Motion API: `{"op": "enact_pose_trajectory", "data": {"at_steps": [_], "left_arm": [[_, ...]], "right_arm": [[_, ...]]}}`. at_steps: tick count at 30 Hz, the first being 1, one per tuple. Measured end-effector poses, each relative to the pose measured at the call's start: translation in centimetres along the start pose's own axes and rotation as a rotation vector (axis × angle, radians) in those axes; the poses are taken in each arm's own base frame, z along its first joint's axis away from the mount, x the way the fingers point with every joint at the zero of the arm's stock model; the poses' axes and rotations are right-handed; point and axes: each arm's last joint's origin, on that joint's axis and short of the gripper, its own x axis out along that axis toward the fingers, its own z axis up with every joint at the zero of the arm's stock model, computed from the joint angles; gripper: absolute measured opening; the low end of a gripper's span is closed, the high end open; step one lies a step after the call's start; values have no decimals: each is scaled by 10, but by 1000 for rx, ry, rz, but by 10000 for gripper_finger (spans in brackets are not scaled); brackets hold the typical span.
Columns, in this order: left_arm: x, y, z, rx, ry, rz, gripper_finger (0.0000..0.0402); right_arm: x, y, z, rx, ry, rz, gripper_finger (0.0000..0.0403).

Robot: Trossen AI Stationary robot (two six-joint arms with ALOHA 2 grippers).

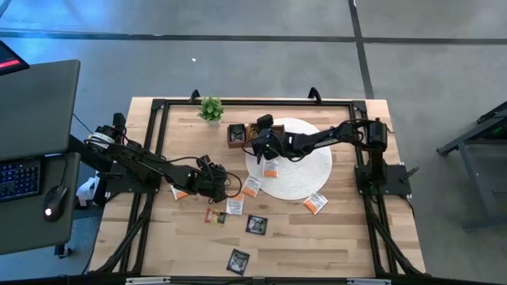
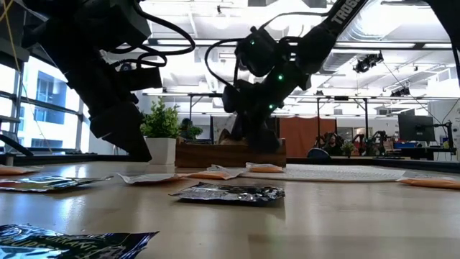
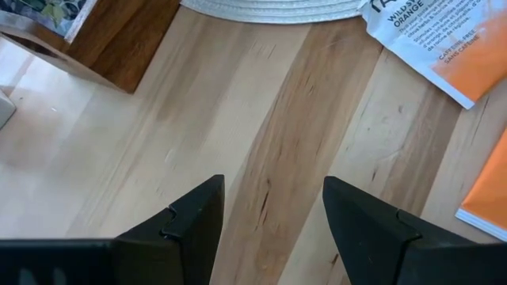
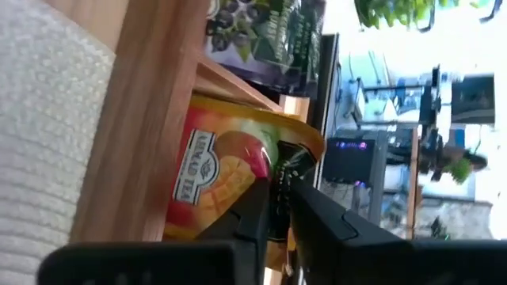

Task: Pick & Place Tea
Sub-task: Put the orange tea bag into the middle section of the wooden organizer

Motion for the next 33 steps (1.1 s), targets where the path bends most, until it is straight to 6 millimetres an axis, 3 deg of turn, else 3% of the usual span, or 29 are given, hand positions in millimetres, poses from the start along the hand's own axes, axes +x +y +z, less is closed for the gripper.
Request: {"op": "enact_pose_trajectory", "data": {"at_steps": [9,15,28,33], "left_arm": [[0,0,0,0,2,-3,211],[0,-1,-1,40,26,-45,211],[-21,-13,21,88,297,-376,211],[-32,-24,23,122,342,-529,191]], "right_arm": [[-5,4,7,7,-13,-6,98],[-13,10,14,60,7,-32,105],[-28,20,28,46,43,-108,106],[-31,19,31,112,48,-161,106]]}}
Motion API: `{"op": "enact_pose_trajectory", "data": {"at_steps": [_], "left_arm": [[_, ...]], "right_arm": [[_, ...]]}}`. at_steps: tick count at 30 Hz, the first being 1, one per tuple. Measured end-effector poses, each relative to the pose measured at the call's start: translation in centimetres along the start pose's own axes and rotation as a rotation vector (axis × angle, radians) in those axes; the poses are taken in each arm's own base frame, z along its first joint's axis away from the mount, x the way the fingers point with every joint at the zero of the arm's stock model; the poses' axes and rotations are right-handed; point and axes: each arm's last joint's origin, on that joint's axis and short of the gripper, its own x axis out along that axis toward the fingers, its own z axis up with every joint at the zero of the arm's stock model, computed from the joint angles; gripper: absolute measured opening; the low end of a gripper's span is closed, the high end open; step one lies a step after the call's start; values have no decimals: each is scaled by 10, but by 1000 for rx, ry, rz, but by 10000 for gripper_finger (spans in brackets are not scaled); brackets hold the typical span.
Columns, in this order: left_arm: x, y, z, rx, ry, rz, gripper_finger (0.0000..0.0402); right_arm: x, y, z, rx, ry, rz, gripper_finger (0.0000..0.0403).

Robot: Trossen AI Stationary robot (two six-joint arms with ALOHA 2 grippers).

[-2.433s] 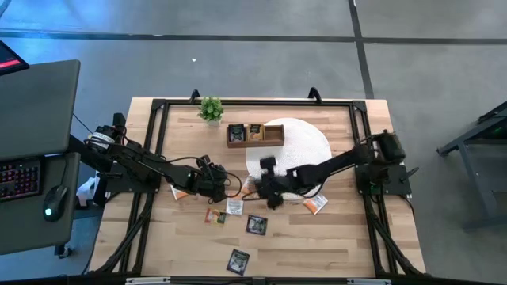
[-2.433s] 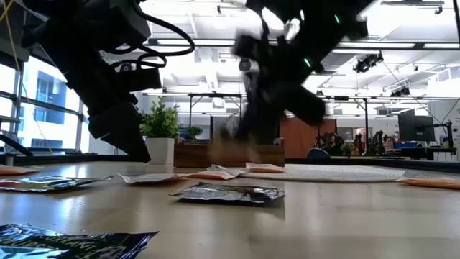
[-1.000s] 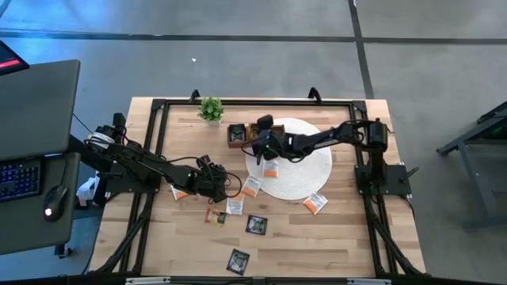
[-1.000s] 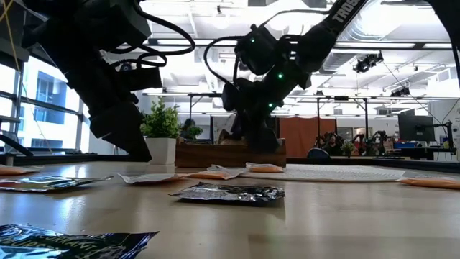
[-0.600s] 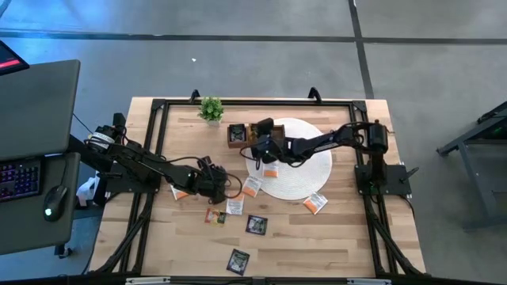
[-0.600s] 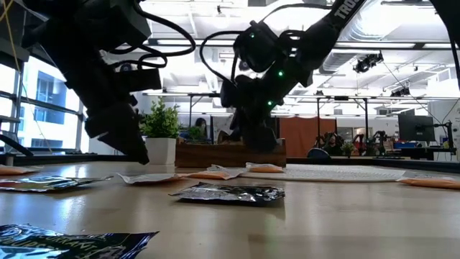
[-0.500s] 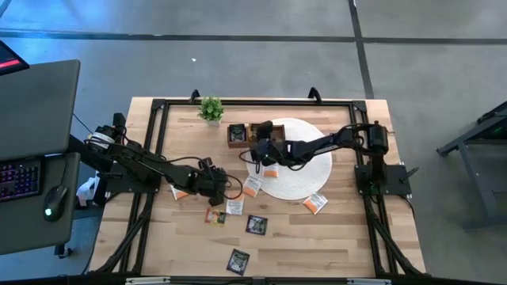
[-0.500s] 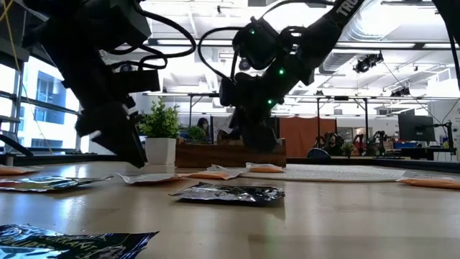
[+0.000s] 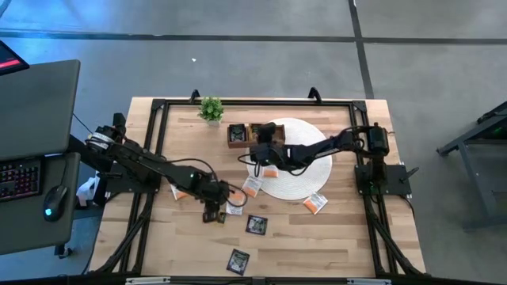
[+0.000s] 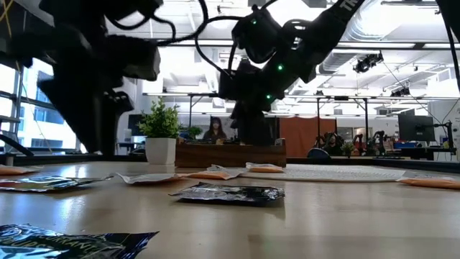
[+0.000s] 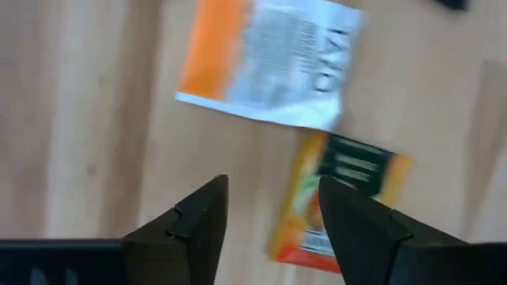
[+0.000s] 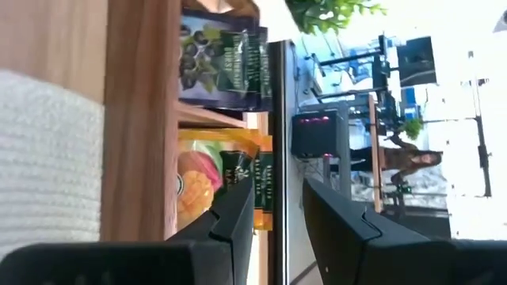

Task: Pick & Place Tea
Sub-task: Put the orange tea bag into the middle section of the wooden organizer

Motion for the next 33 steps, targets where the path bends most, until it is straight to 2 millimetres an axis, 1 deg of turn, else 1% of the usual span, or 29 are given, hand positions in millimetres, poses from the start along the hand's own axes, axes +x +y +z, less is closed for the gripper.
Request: {"op": "enact_pose_trajectory", "data": {"at_steps": [4,8,12,18,20,23,29,31,33], "left_arm": [[0,-9,-5,23,15,-18,164],[2,-15,-9,56,-10,46,144],[2,-16,-9,108,-21,62,141],[4,-19,-9,187,10,-22,142],[8,-20,-9,210,24,-50,149],[8,-24,-10,260,4,-58,171],[17,-24,-8,286,-1,-33,223],[25,-25,-8,280,16,-42,228],[32,-25,-9,276,34,-16,227]], "right_arm": [[-6,4,4,74,-18,4,106],[-16,11,12,181,-70,48,106],[-33,23,23,279,-155,140,106],[-59,40,36,393,-244,263,104],[-65,44,39,399,-257,276,104],[-71,47,41,393,-270,286,104],[-71,46,42,418,-279,295,104],[-71,46,42,427,-279,295,103],[-70,46,42,437,-278,295,103]]}}
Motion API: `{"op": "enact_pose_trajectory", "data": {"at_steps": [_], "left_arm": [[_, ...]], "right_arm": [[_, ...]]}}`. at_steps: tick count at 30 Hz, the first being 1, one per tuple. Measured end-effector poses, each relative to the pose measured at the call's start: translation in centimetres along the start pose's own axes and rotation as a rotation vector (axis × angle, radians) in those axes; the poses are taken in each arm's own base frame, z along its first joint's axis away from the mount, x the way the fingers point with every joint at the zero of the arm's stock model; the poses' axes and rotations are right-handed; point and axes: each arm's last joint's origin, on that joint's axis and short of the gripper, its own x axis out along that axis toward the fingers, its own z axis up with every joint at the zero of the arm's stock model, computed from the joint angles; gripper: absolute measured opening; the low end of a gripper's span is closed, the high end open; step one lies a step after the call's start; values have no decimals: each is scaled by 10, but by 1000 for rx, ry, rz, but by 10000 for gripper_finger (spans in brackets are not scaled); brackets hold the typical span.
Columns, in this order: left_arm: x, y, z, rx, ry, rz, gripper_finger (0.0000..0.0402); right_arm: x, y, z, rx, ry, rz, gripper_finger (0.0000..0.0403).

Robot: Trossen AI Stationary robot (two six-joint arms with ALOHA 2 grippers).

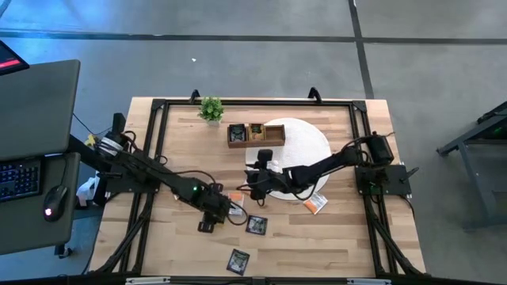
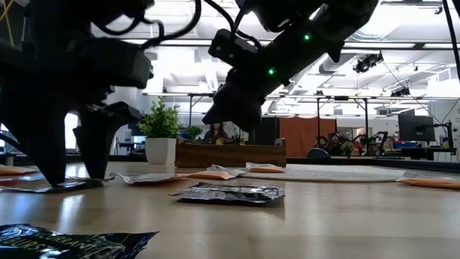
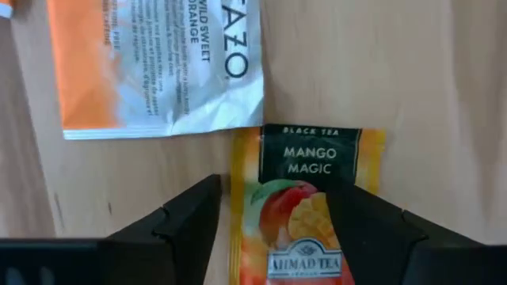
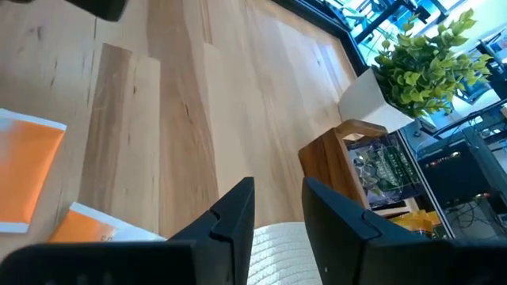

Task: Pick & Place Tea
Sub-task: Put the orange tea bag into the middle section of the wooden organizer

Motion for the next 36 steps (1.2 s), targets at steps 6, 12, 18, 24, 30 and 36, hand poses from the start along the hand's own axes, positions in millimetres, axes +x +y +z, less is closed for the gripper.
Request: {"op": "enact_pose_trajectory", "data": {"at_steps": [6,12,18,24,30,36], "left_arm": [[13,5,-3,-46,44,57,197],[14,11,-3,-136,62,72,99],[1,15,-2,-259,-2,152,11],[-22,23,-11,-359,-32,348,10],[-48,33,-15,-504,-237,658,11],[-55,42,3,-550,-475,774,12]], "right_arm": [[0,0,1,4,-9,10,103],[0,1,2,11,-25,35,103],[0,0,2,13,-27,34,103],[0,0,5,80,-47,33,103],[8,-11,11,362,-143,200,103],[24,-38,6,642,-130,218,103]]}}
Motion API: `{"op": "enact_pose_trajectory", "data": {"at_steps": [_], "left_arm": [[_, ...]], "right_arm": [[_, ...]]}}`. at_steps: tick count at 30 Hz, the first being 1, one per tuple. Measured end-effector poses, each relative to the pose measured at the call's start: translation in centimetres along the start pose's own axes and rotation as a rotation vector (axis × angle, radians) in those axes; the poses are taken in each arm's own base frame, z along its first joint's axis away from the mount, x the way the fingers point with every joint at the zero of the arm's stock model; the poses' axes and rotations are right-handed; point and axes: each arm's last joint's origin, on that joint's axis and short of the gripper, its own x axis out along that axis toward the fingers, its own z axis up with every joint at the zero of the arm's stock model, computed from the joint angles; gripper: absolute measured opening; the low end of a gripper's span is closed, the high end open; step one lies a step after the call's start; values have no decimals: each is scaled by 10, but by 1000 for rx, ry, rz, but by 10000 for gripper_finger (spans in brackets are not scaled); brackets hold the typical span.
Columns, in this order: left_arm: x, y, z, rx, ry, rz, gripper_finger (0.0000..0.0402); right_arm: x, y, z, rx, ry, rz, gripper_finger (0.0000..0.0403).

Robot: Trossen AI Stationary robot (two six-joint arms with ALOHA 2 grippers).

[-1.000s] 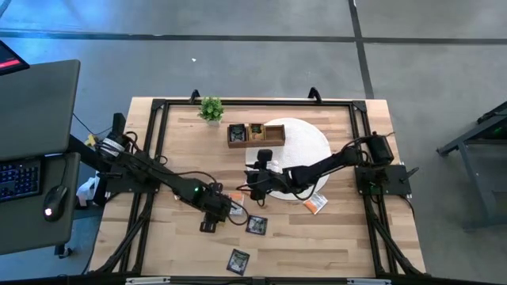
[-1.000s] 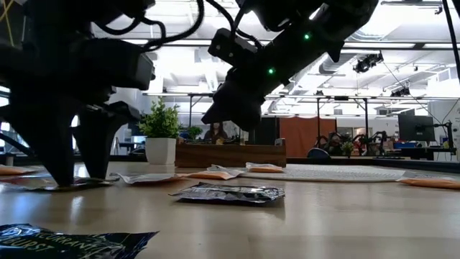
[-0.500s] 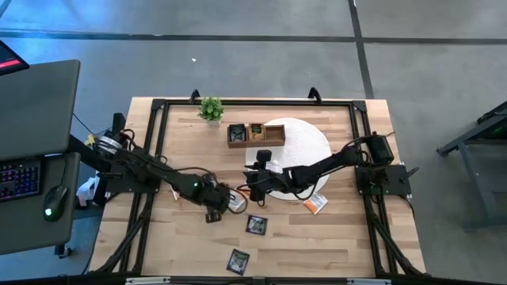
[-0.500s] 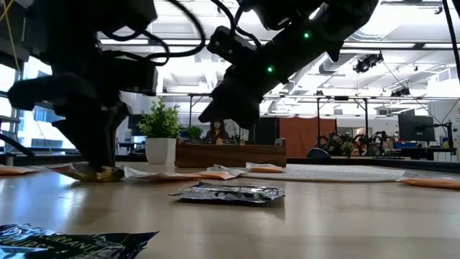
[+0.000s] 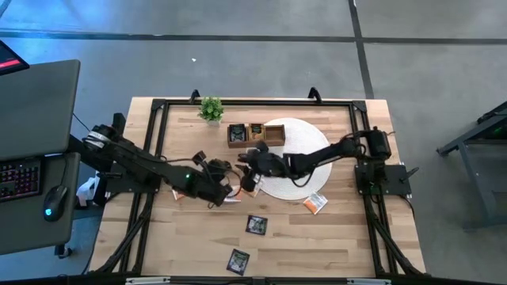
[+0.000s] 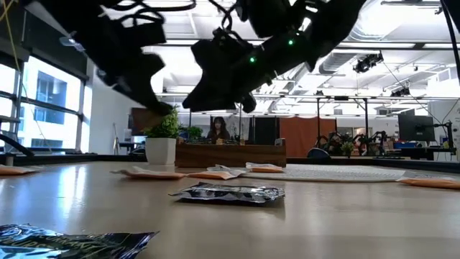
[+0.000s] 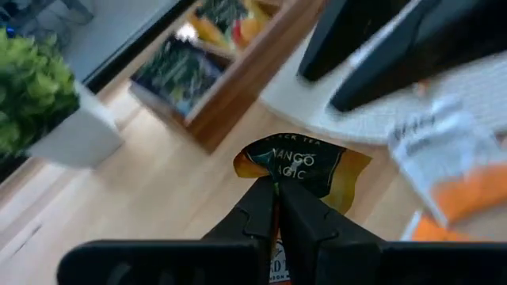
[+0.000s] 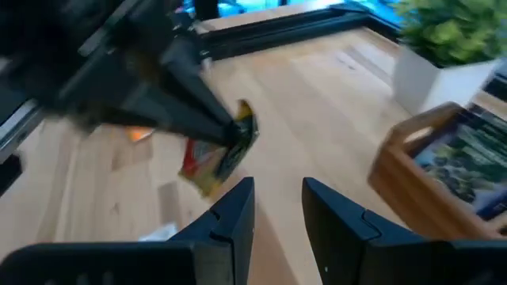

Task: Pick & Place Tea
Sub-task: Put the orange tea bag into the middle section of the wooden organizer

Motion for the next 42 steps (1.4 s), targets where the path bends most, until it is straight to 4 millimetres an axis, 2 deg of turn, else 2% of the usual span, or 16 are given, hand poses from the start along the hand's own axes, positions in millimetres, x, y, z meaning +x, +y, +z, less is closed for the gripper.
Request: {"op": "enact_pose_trajectory", "data": {"at_steps": [6,14,19,24,27,31,34,38,42], "left_arm": [[21,8,17,17,39,-57,12],[37,20,26,6,71,-60,12],[36,18,28,-7,60,-83,12],[36,15,31,21,40,-115,12],[36,15,31,29,33,-118,12],[36,15,31,41,34,-124,12],[36,14,31,84,39,-144,13],[36,14,31,90,44,-151,33],[36,14,31,107,42,-151,73]], "right_arm": [[4,-12,1,47,49,98,103],[5,-17,0,75,58,42,103],[6,-21,-1,68,63,-20,103],[7,-26,0,78,85,50,97],[8,-28,1,41,84,60,75],[8,-28,1,9,82,62,17],[8,-28,0,-20,94,62,11],[8,-29,-3,-27,124,55,10],[7,-31,-7,-46,161,4,6]]}}
